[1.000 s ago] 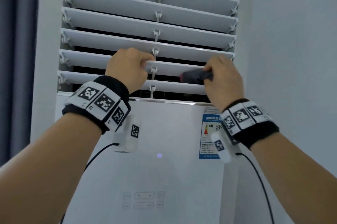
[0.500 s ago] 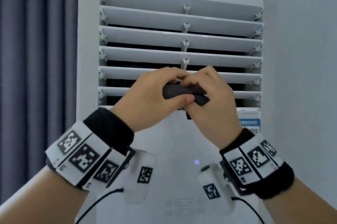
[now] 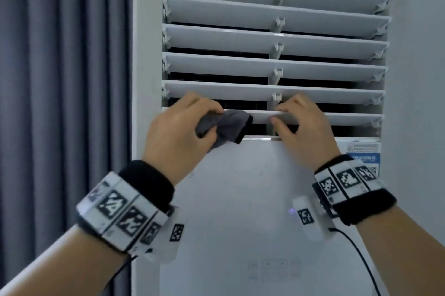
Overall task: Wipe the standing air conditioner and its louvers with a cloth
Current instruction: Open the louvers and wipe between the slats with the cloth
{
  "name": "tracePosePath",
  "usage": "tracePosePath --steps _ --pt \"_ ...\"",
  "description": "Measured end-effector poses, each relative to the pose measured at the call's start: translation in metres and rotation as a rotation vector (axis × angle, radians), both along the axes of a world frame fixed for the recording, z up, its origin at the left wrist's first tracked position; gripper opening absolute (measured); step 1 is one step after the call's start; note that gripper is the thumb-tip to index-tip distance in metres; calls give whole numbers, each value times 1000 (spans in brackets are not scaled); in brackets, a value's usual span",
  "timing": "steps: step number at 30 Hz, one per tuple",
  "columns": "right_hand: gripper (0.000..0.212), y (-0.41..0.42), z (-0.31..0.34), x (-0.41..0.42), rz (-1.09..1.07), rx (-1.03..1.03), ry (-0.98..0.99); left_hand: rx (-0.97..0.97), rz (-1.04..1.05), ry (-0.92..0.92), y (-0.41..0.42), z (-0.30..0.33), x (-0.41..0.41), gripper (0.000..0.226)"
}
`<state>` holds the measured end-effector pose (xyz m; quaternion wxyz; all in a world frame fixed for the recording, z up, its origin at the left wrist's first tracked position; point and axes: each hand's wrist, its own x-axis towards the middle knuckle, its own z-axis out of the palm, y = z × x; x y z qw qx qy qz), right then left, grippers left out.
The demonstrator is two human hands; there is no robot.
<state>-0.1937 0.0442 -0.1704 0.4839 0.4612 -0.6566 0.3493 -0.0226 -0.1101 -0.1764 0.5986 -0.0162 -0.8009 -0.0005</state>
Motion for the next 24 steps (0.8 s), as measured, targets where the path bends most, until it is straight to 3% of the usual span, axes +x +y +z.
tracePosePath --steps 7,13,17,24 --pt "13 16 8 -14 45 72 67 -120 206 107 40 1 -58 21" --pt "17 20 6 -25 15 85 86 -99 334 201 52 0 -78 18" --pt "16 17 4 -27 55 38 93 22 321 222 39 -1 -64 22" --pt "16 14 2 -26 95 27 85 217 502 306 5 -10 -18 18"
